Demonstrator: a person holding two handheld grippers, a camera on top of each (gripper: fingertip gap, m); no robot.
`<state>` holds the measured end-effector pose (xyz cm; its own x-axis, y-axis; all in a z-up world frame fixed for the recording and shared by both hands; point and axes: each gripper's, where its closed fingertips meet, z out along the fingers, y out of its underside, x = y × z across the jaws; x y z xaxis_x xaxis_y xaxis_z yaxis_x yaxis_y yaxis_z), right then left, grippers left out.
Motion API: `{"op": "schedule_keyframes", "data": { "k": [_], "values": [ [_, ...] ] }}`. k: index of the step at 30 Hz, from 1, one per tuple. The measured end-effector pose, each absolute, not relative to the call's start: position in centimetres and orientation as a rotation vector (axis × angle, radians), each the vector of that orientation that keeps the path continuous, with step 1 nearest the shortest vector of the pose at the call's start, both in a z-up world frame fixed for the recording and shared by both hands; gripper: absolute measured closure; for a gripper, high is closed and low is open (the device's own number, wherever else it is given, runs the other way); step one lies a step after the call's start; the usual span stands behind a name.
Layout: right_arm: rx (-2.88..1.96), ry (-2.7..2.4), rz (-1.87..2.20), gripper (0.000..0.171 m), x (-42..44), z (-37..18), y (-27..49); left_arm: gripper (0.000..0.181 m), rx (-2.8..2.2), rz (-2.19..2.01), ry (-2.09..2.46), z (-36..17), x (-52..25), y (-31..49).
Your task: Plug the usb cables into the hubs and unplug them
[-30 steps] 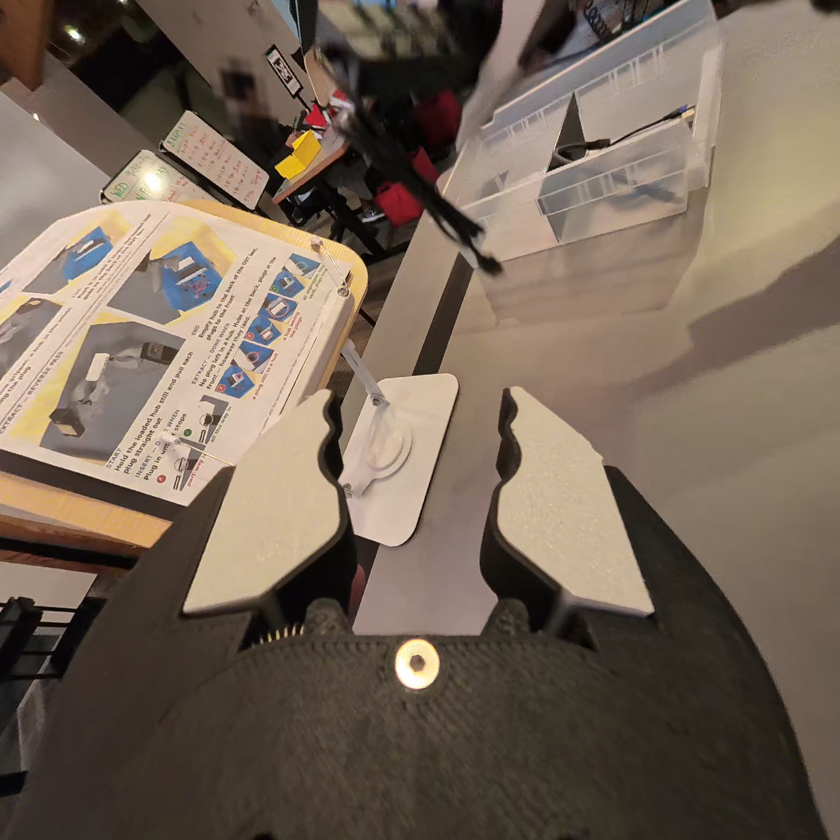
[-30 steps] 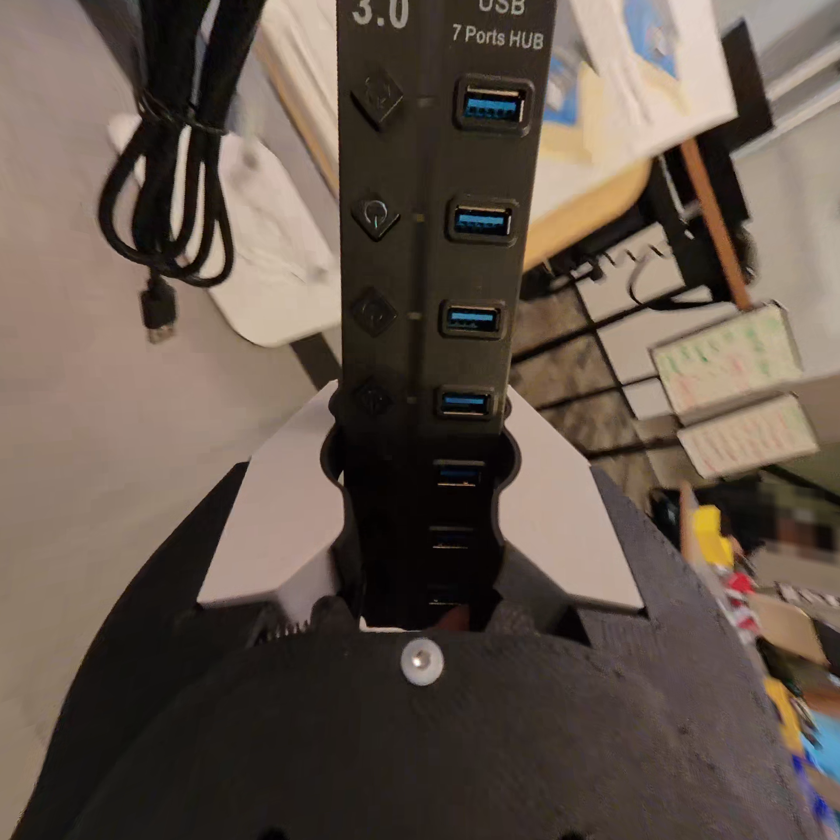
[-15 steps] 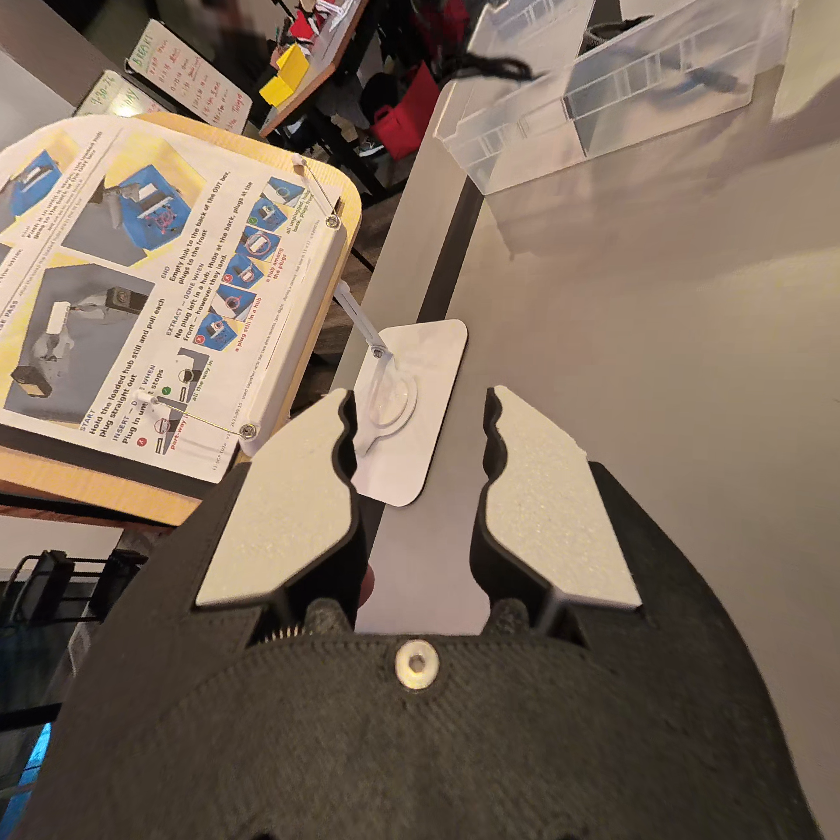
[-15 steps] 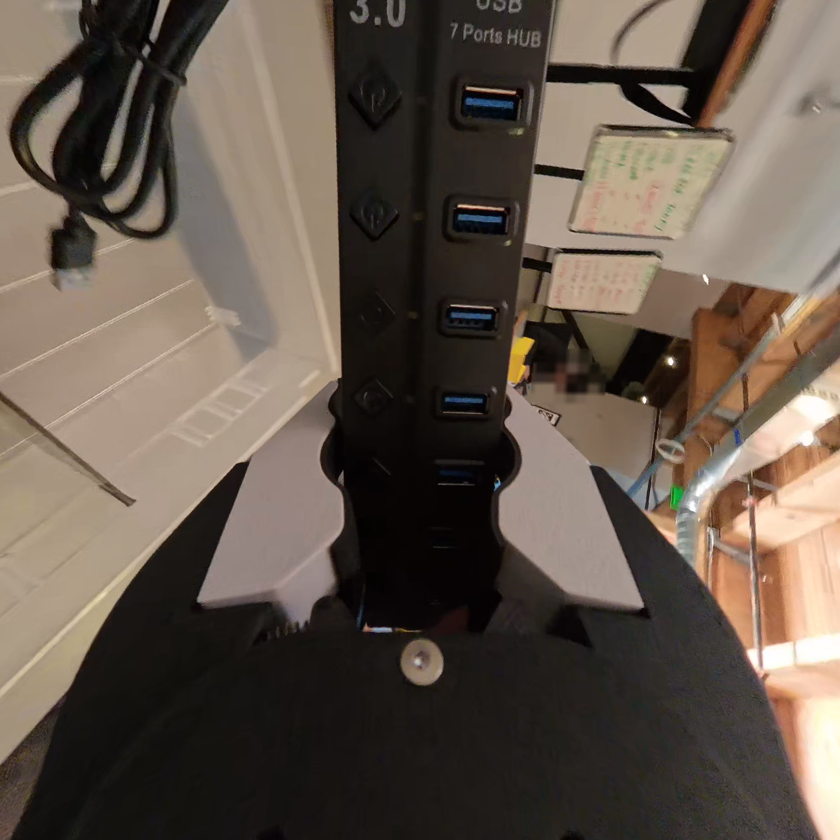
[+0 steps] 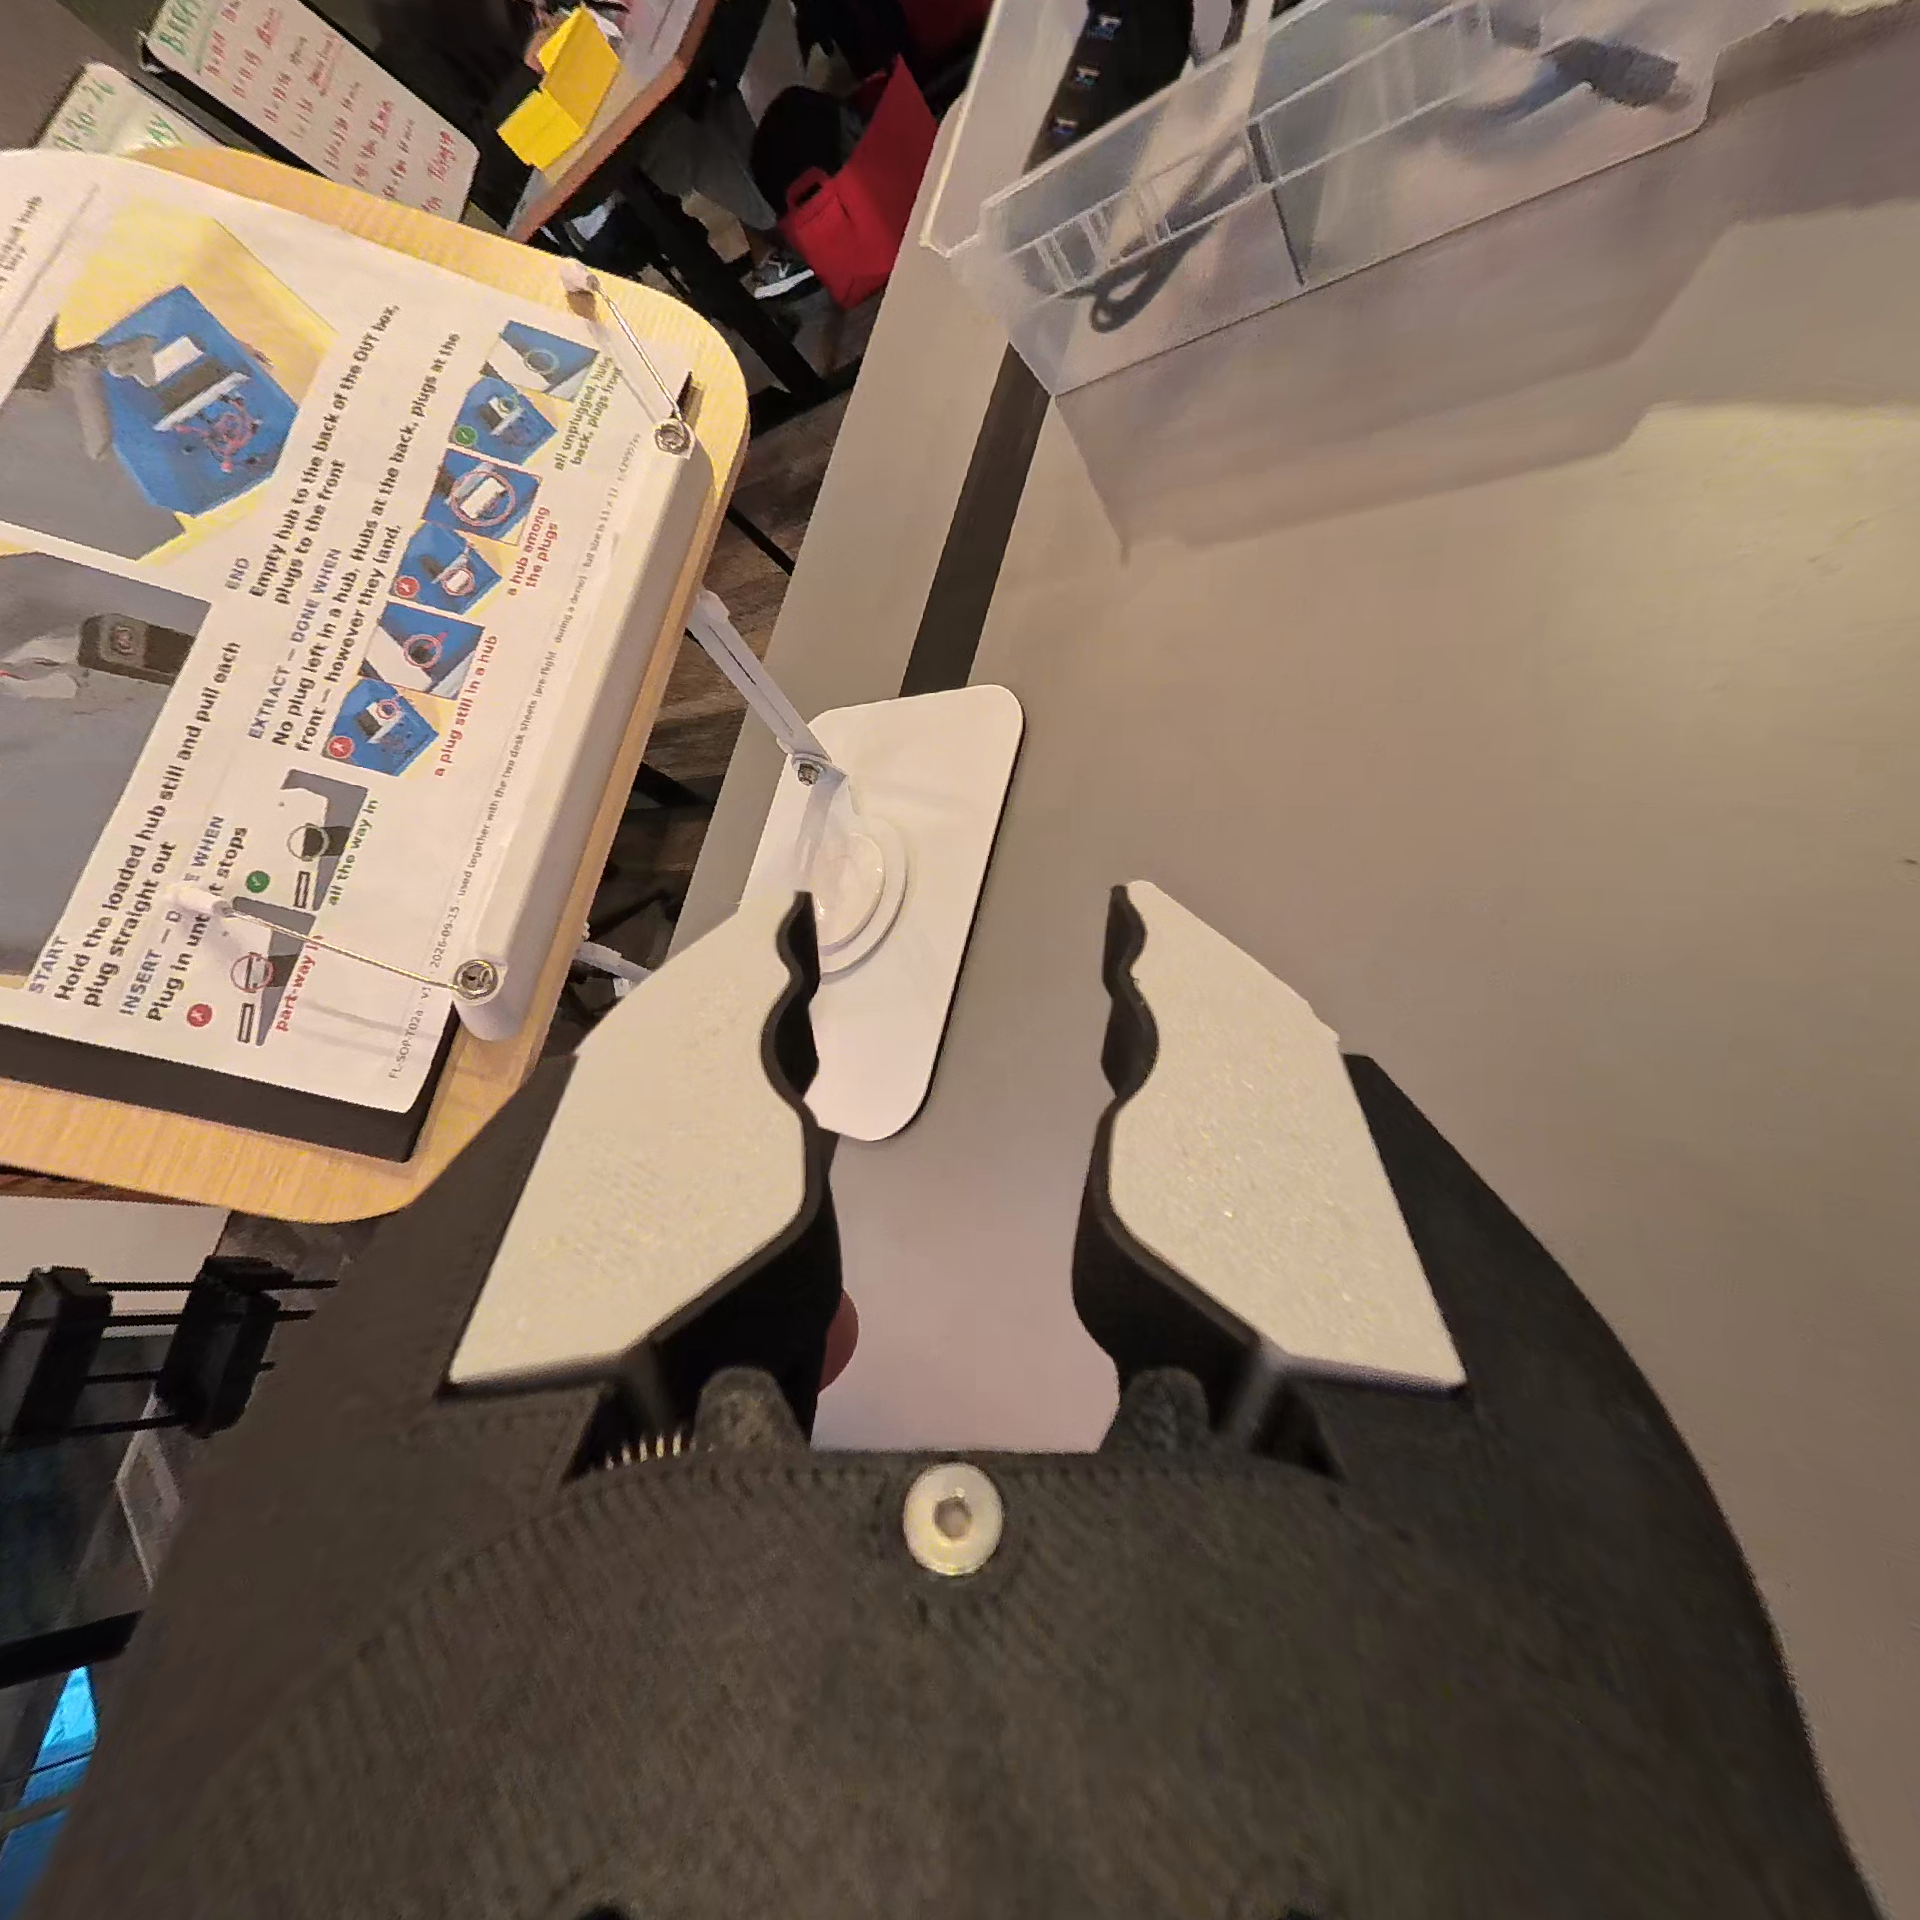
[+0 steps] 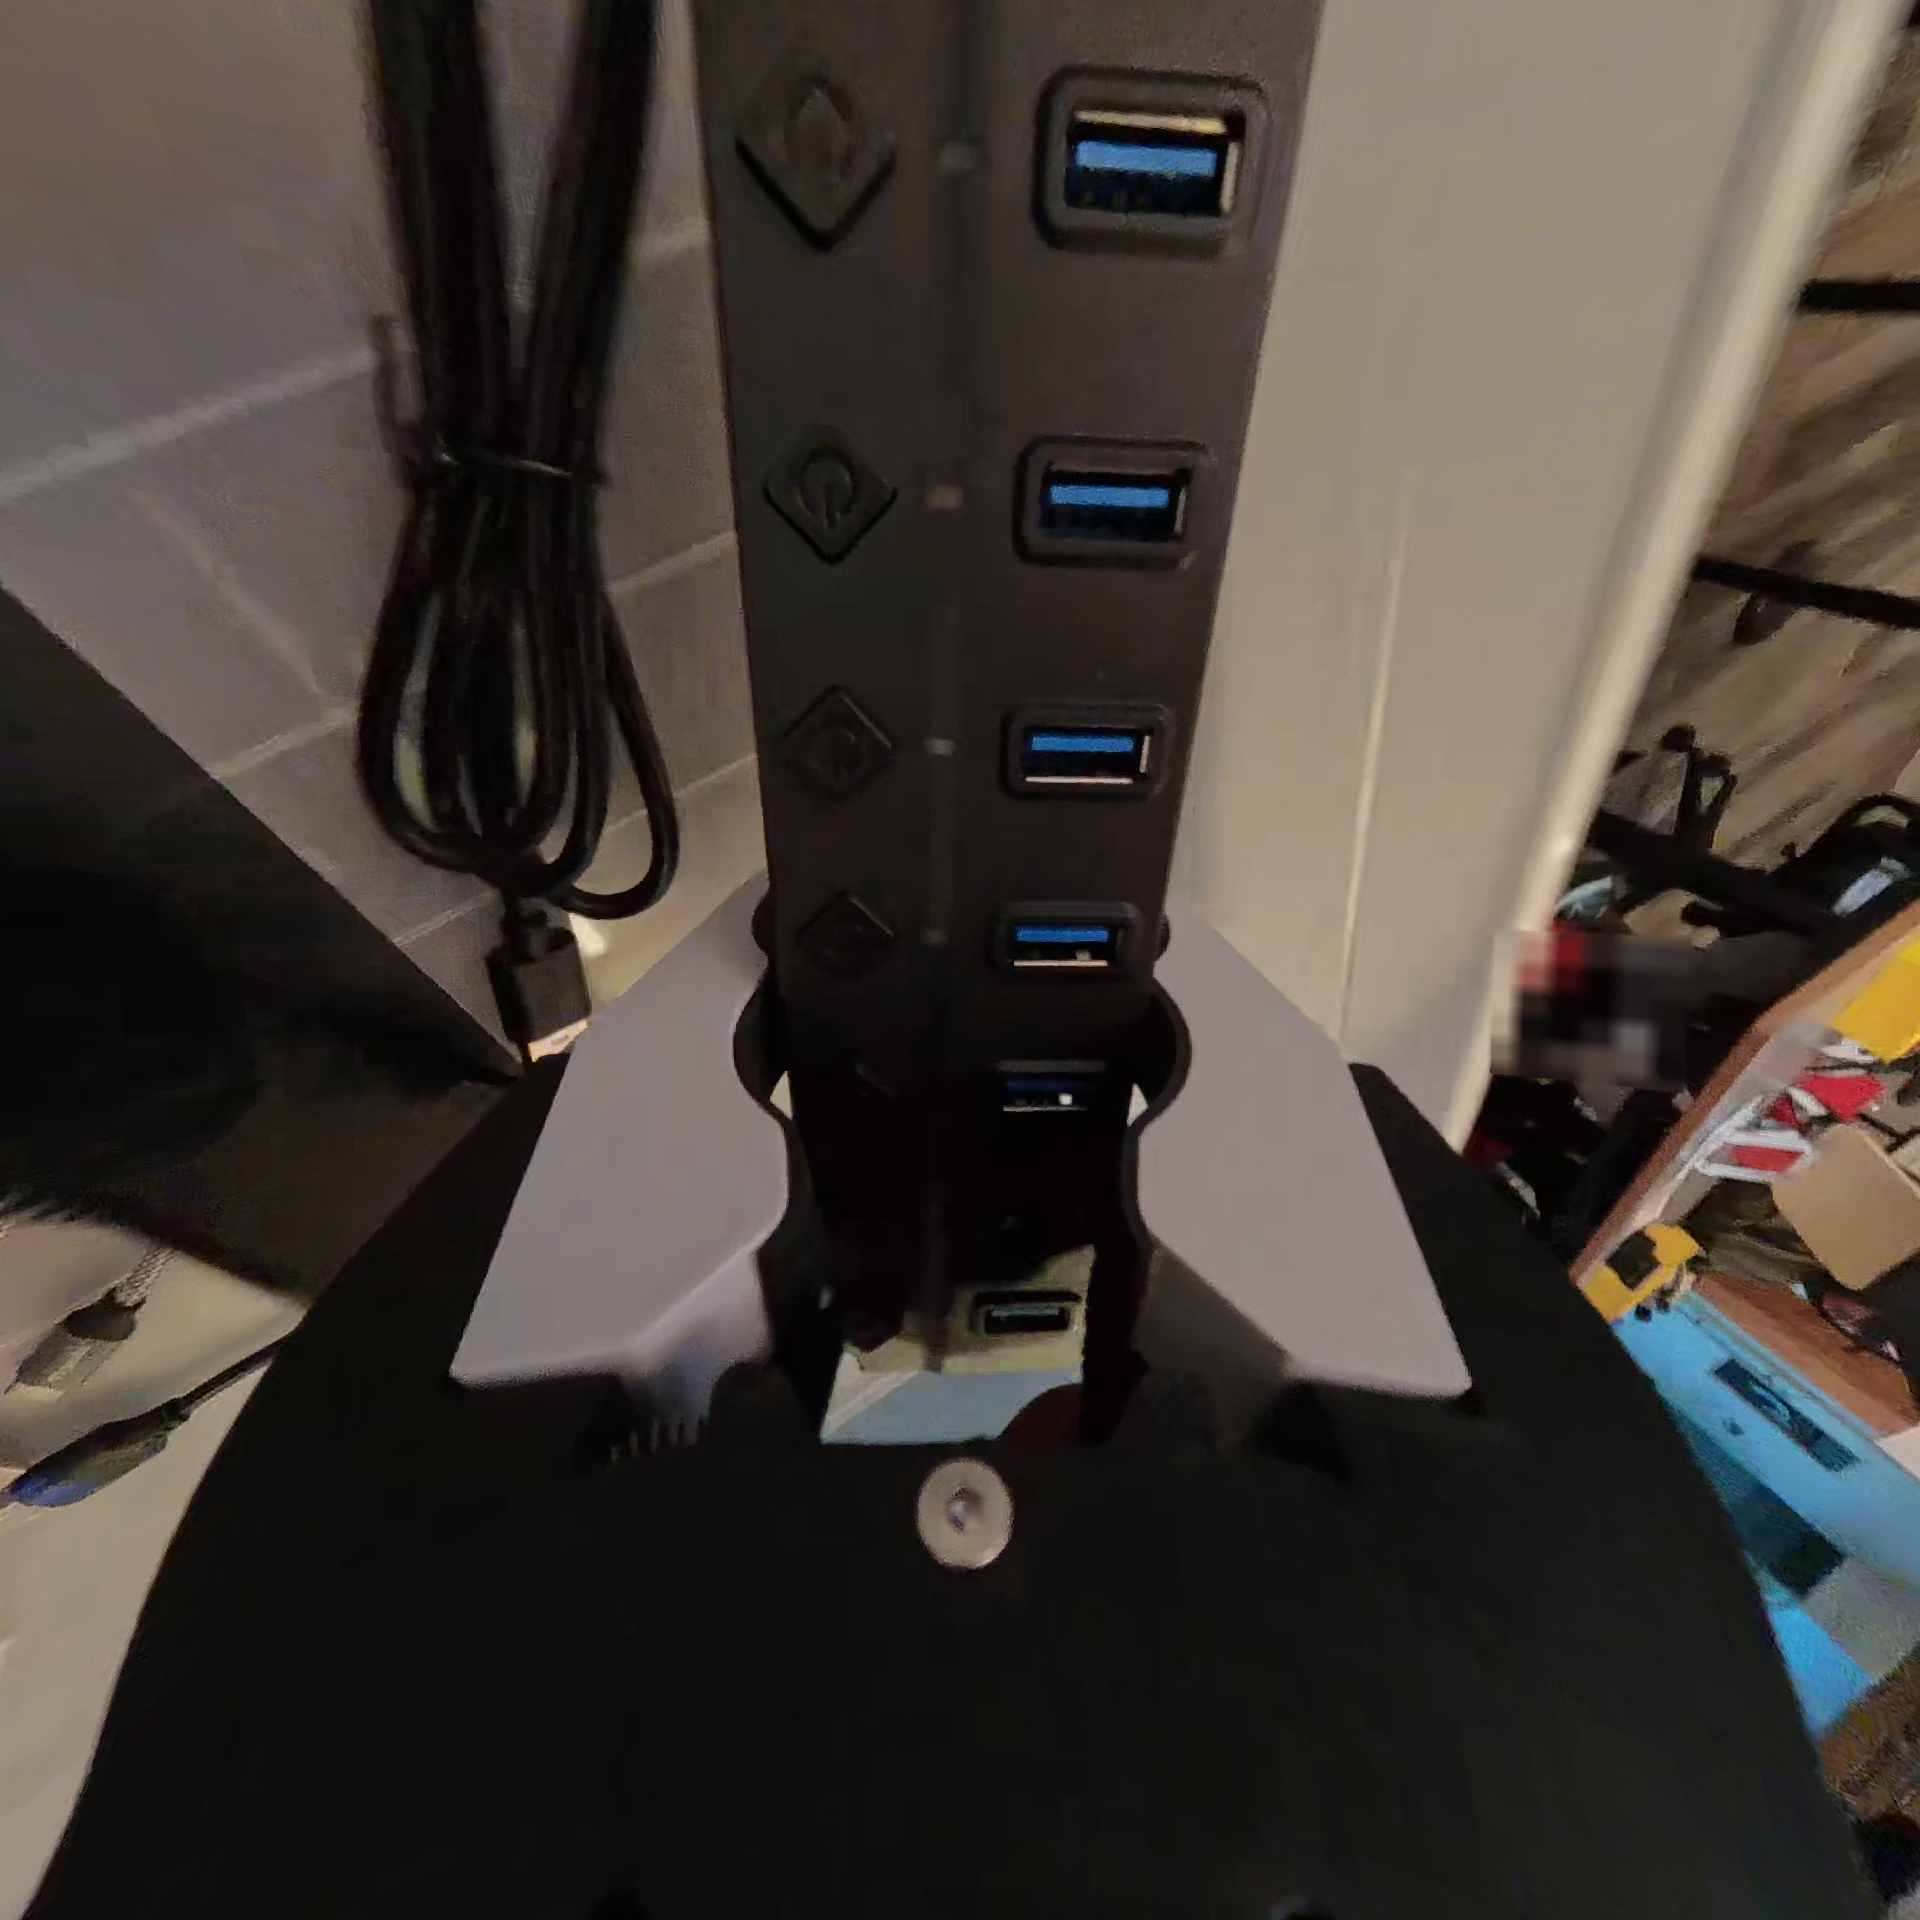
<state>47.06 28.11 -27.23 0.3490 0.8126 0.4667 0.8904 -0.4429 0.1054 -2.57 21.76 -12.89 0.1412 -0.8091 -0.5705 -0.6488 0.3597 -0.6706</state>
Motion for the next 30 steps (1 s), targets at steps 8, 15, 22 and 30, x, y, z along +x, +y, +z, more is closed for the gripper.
{"op": "schedule_keyframes", "data": {
  "k": [8, 15, 22, 30],
  "values": [
    [-2.415, -1.538, -0.853, 0.077, 46.6, -23.7, 28.4, 0.127, -1.372, -0.152, 1.564, -12.9, -3.4, 22.4],
    [-2.219, -1.210, -0.972, 0.091, 43.3, -13.6, 27.6, 0.126, -1.355, -0.066, 1.415, -8.2, -7.4, 23.2],
    [-1.932, -1.041, -0.764, 0.137, 30.7, -4.6, 23.1, 0.141, -1.396, 0.096, 1.059, -2.2, -16.9, 26.0],
    [-1.768, -1.135, -0.469, 0.153, 17.8, -5.0, 19.7, 0.141, -1.639, 0.184, 0.781, -4.6, -26.4, 30.8]
  ]
}}
